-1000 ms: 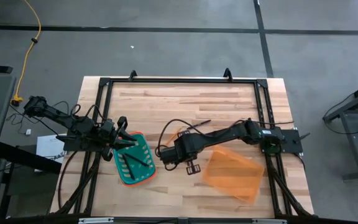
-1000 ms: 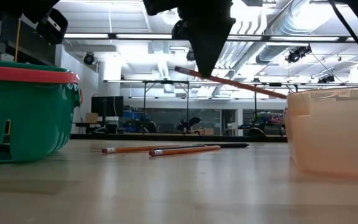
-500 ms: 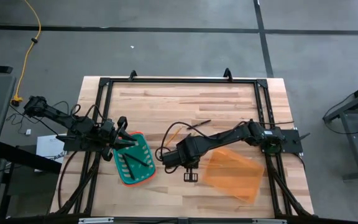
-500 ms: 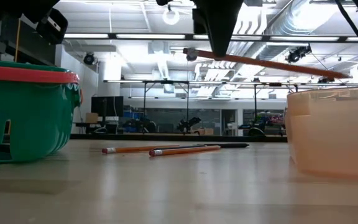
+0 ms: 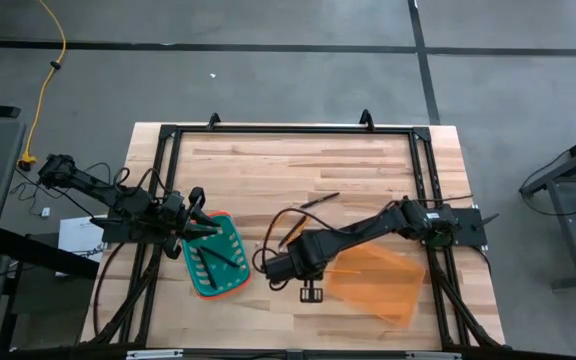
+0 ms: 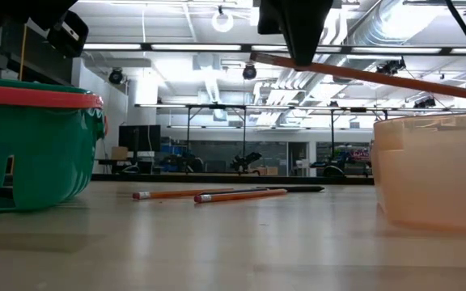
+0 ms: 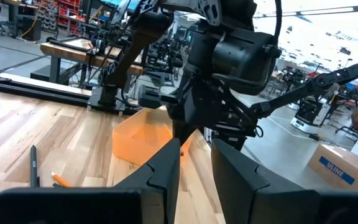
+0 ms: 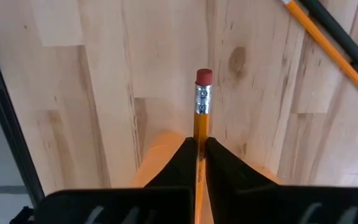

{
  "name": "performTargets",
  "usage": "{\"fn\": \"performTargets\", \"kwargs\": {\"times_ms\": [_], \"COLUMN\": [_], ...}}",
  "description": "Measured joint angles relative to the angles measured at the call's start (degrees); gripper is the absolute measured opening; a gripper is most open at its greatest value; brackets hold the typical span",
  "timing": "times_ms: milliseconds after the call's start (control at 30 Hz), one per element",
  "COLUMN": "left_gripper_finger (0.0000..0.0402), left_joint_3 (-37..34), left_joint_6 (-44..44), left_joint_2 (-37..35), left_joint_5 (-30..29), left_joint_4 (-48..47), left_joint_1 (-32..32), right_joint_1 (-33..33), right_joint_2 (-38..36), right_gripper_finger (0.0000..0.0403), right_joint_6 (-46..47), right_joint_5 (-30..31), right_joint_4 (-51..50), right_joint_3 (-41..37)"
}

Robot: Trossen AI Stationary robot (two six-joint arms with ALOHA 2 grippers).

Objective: Sort pens & pencils
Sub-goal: Put the pencil into the orange bin

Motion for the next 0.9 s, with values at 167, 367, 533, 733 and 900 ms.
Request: {"fn": "performTargets", "kwargs": {"times_ms": [167, 367, 533, 733, 900], "left_gripper_finger": [0.0081, 0.0081, 0.0081, 0.0081, 0.0081], "left_joint_3": [0.00, 0.00, 0.00, 0.00, 0.00], "left_joint_6": [0.00, 0.01, 0.00, 0.00, 0.00], "left_joint_2": [-0.02, 0.00, 0.00, -0.01, -0.01], "left_joint_5": [-0.01, 0.00, 0.01, 0.01, 0.01], "left_joint_4": [0.00, 0.01, 0.00, 0.00, 0.00], "left_joint_1": [0.00, 0.00, 0.00, 0.00, 0.00], "right_joint_1": [0.57, 0.90, 1.70, 3.71, 4.74], "right_joint_2": [-0.79, -6.27, -13.68, -20.38, -23.63], "right_gripper_finger": [0.0000, 0.0000, 0.0000, 0.0000, 0.0000], "right_joint_6": [1.02, 5.57, 11.43, 17.43, 19.77], "right_joint_5": [1.76, 2.58, 3.00, 1.73, -0.29], "right_joint_4": [0.01, 0.04, 0.01, 3.66, 10.24], "right_joint_3": [-0.11, -6.04, -19.25, -33.12, -41.52]}}
